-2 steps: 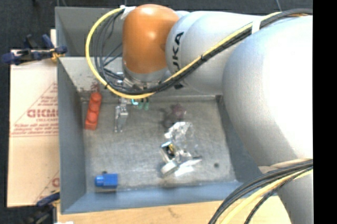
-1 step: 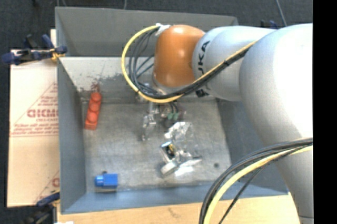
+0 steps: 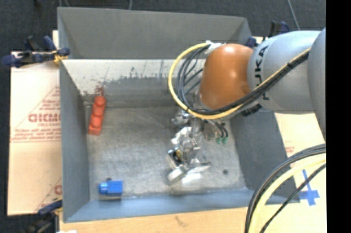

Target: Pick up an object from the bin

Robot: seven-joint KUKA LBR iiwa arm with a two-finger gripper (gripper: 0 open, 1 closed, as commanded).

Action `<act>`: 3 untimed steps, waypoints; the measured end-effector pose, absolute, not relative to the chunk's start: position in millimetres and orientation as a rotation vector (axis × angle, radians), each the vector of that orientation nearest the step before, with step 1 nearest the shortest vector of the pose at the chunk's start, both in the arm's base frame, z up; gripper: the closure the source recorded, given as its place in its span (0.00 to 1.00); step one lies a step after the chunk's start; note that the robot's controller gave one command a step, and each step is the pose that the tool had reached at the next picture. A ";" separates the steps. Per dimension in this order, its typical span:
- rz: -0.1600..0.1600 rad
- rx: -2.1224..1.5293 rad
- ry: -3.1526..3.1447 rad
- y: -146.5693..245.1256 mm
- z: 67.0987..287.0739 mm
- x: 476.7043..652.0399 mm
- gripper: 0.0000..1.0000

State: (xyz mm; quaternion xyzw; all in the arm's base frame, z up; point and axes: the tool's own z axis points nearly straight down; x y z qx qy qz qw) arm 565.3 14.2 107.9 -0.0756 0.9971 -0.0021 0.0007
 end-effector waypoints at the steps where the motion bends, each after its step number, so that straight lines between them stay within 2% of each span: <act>1: -0.001 -0.756 3.044 -6.4 77.0 531.7 0.00; 2: 0.001 -0.751 3.041 -4.8 78.4 533.2 1.00; 3: -0.005 -1.046 2.955 -18.0 214.3 489.8 1.00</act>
Offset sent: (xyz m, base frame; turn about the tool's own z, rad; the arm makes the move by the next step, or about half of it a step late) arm -0.0348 -0.0191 -0.0316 -0.3382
